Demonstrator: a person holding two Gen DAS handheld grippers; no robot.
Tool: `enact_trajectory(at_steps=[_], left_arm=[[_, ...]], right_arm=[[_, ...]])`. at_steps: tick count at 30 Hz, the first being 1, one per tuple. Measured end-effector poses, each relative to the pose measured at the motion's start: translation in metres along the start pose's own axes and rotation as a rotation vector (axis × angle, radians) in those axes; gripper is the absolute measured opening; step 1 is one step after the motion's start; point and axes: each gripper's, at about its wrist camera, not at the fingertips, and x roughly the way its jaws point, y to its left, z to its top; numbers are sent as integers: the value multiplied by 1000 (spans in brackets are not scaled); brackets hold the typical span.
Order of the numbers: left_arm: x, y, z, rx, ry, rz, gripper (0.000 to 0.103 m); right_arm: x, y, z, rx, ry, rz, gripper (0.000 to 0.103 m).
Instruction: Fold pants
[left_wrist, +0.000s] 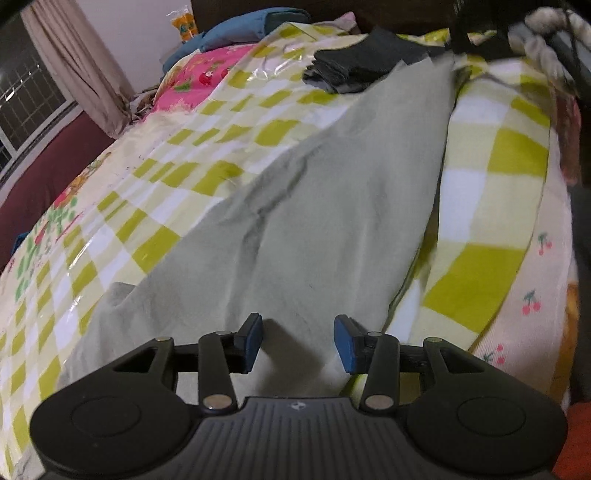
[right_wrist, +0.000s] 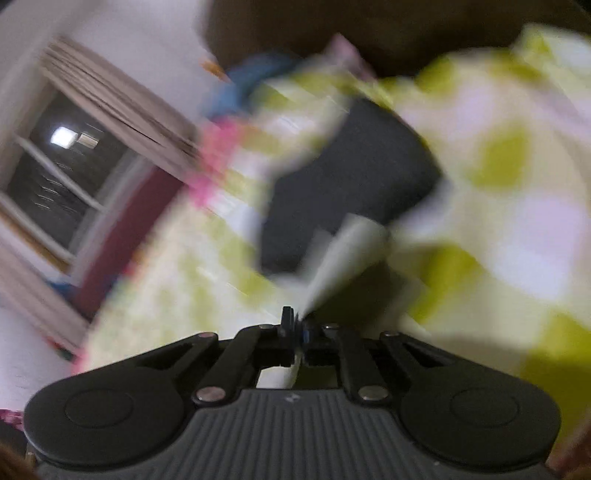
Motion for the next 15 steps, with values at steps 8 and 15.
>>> enact_trajectory(at_steps=[8, 15], left_arm=[[-4, 7, -8, -16, 8, -1, 60], [-6, 6, -10, -31, 3, 10, 60]], right_arm=[[-25, -33, -7, 99, -44, -14, 23], [1, -21, 1, 114, -13, -12, 46]])
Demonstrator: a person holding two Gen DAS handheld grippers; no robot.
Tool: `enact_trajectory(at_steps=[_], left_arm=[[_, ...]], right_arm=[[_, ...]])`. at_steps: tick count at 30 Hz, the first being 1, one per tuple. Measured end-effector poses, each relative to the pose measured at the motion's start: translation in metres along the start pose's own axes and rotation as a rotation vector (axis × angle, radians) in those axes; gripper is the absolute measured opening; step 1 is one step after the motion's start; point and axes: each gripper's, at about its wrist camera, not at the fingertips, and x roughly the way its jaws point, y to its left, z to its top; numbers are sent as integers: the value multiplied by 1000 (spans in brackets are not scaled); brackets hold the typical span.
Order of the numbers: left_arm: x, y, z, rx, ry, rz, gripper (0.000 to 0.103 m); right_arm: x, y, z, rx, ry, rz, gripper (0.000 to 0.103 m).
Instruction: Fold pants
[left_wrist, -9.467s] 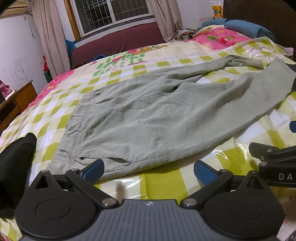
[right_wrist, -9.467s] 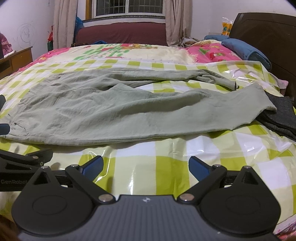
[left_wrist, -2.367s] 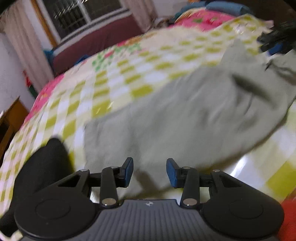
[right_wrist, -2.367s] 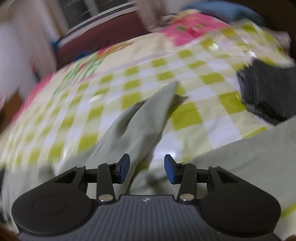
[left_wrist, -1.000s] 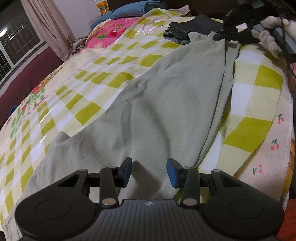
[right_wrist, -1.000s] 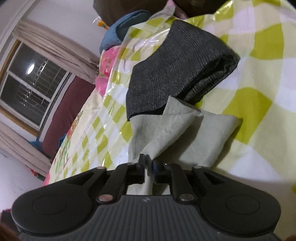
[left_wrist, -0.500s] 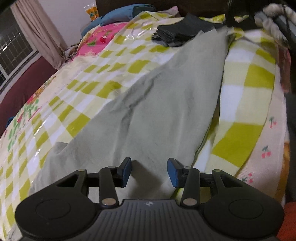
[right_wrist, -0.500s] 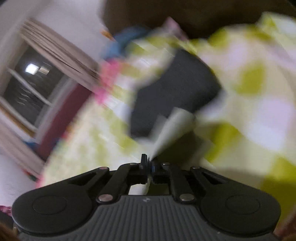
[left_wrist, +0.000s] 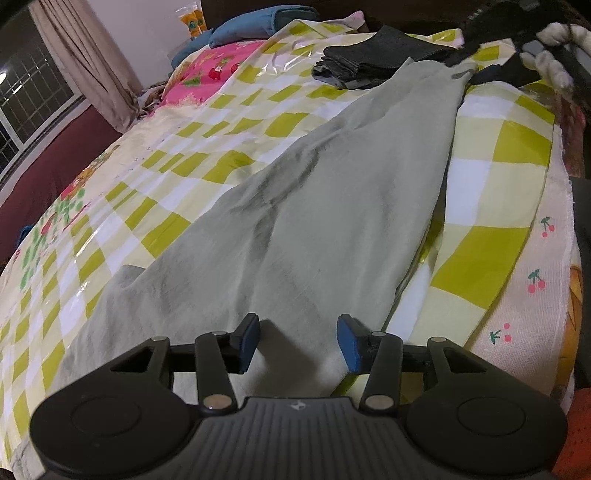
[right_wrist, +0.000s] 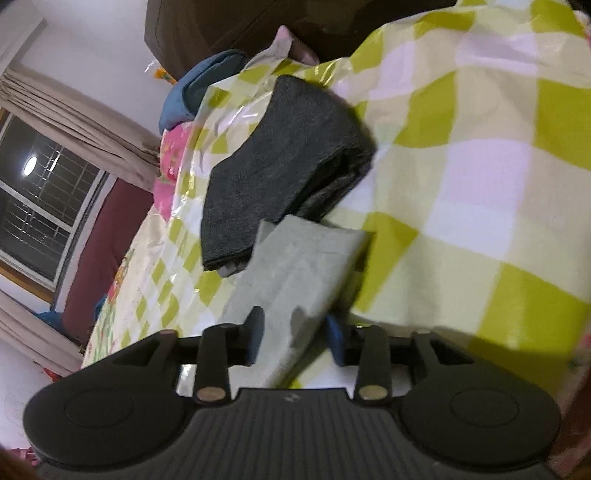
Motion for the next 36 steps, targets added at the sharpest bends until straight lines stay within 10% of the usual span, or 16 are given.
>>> enact_trajectory(at_steps=[19, 21, 23, 29, 36], left_arm=[[2, 2, -2, -9, -15, -1, 61], [2, 2, 0, -13, -12, 3, 61], [1, 1, 1, -7, -10, 7, 61], [4, 2, 2, -12, -7, -2, 61], [3, 1, 0, -21, -7, 2, 62]], right_arm=[[12, 4, -2, -101, 43, -19, 51], [27, 6, -1, -114, 34, -43, 40], [31, 9, 2, -75, 40, -36, 5], [-17, 37, 10, -121, -127, 212, 5], [18, 3, 6, -79, 3, 5, 13]])
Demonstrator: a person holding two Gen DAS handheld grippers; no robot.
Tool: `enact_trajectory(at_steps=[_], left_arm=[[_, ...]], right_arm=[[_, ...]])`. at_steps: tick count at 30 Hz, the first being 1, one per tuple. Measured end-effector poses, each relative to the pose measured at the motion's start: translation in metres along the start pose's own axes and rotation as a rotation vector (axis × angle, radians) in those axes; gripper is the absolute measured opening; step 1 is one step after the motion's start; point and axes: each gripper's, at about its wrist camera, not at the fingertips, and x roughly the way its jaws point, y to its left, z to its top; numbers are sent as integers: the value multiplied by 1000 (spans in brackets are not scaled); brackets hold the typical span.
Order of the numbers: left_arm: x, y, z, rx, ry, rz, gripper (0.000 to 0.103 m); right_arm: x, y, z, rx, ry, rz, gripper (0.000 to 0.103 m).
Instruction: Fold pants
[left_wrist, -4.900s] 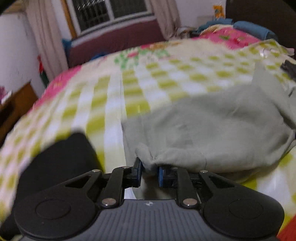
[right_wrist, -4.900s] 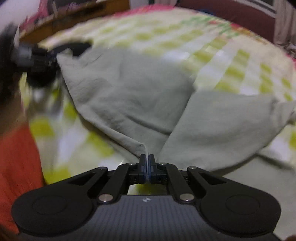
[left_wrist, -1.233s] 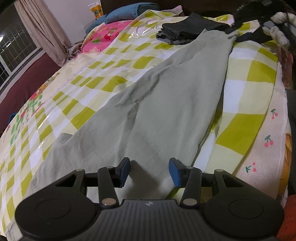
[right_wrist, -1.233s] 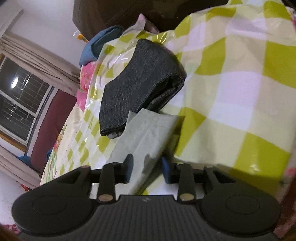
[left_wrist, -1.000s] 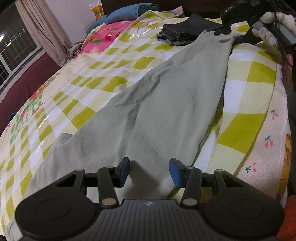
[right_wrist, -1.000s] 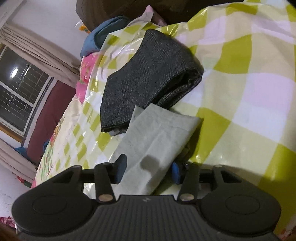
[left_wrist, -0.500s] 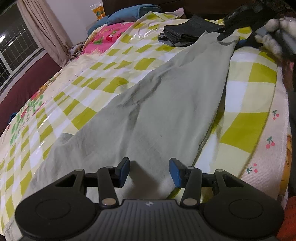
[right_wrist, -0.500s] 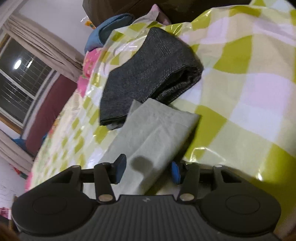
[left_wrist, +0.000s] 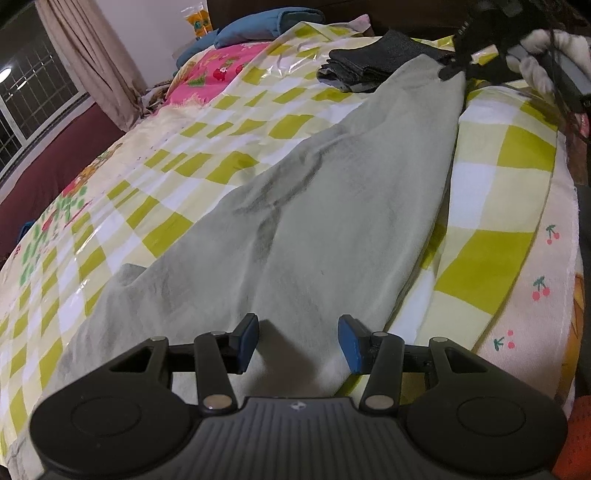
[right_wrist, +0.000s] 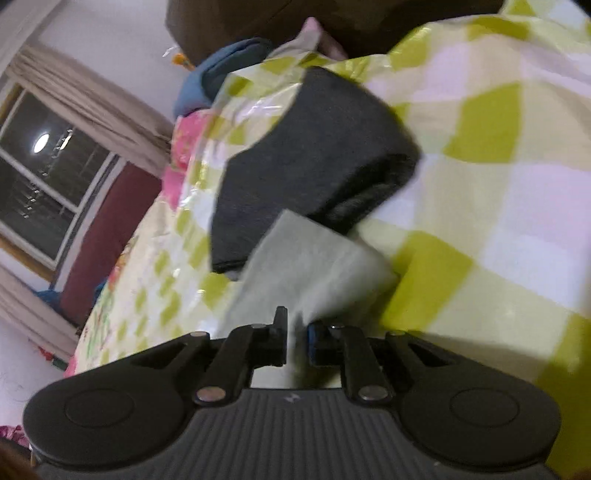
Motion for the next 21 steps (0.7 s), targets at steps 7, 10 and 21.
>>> enact_trajectory(at_steps=[7, 10, 21], left_arm=[[1, 0, 2, 6, 4, 2, 62], [1, -1, 1, 4, 2, 9, 62], [-7, -5, 7, 16, -24, -3, 62]], right_arm=[[7, 0, 0, 11, 67, 71, 47], [18, 15, -2, -64, 61, 52, 47], [-66, 58, 11, -149, -127, 219, 7]])
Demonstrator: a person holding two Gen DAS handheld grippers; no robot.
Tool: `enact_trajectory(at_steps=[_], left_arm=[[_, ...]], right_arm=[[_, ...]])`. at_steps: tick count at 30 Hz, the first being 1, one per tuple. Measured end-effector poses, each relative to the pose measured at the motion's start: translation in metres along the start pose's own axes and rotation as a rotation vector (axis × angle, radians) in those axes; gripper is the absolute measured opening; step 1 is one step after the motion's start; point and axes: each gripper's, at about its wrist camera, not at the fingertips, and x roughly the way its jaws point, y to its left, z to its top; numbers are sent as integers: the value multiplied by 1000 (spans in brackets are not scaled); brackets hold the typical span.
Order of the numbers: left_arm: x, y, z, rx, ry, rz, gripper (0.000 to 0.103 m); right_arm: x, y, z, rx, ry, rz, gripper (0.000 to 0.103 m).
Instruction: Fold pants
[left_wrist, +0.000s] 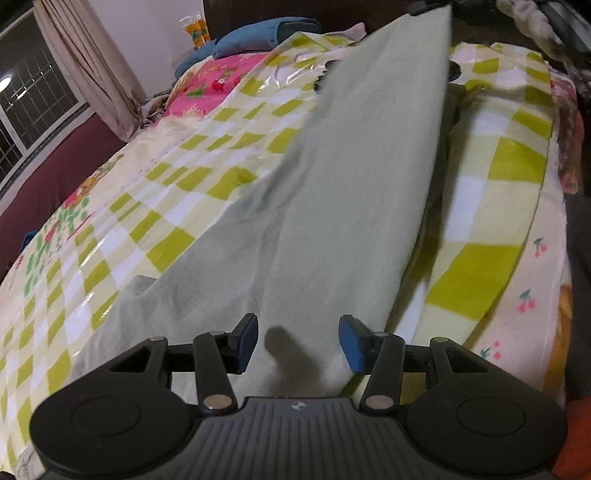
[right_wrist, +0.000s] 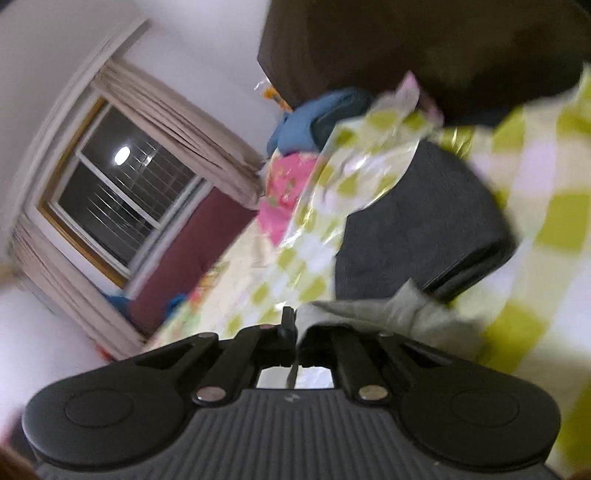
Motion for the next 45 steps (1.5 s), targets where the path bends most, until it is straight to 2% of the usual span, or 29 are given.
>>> enact_trajectory(at_steps=[1, 3, 4, 6, 8, 10, 11, 12, 13, 15, 17, 20, 23, 24, 25, 27, 35, 40, 45], left_arm=[[4, -3, 0, 6, 6, -4, 62], [10, -9, -1, 26, 11, 12, 62], [11, -11, -1, 30, 10, 17, 62], [8, -8, -1, 21, 10, 12, 62], [7, -5, -3, 17, 17, 6, 63], [7, -3, -5, 19, 21, 11, 65], [7, -2, -5, 14, 21, 12, 66], [7, -1, -5, 8, 21, 11, 67], [8, 0, -4, 3, 22, 11, 67], [9, -2, -5, 0, 19, 15, 67], [9, -3, -5, 2, 18, 17, 67], [9, -2, -6, -3, 17, 14, 67], [8, -2, -7, -7, 13, 13, 67], [9, -2, -8, -5, 12, 13, 67], [9, -2, -7, -3, 12, 13, 67], [9, -2, -7, 0, 13, 12, 67], [9, -2, -6, 6, 15, 18, 67], [9, -2, -6, 4, 13, 13, 67], [8, -1, -8, -5, 14, 9, 68]], right_arm=[[4, -3, -3, -38, 15, -45, 9], [32, -25, -11, -49, 143, -117, 32], [43, -39, -16, 5, 186, -157, 32], [58, -54, -24, 67, 231, -158, 32], [59, -61, -24, 125, 193, -169, 32], [59, -65, -17, 188, 155, -144, 32], [57, -62, -11, 181, 139, -147, 24], [54, -54, -5, 141, 122, -135, 11], [50, -44, -1, 91, 103, -119, 8], [40, -22, 5, -6, 52, -73, 8], [39, -16, 12, -76, 21, -82, 8], [55, -36, 14, -65, 106, -232, 12], [39, -57, 4, 5, 117, -274, 14], [29, -62, 1, 38, 106, -280, 20], [22, -67, -2, 70, 101, -277, 24], [10, -76, -9, 126, 111, -274, 37], [42, -91, -19, 310, 170, -175, 39], [55, -88, -23, 272, 207, -204, 42], [38, -92, -25, 292, 169, -170, 41]])
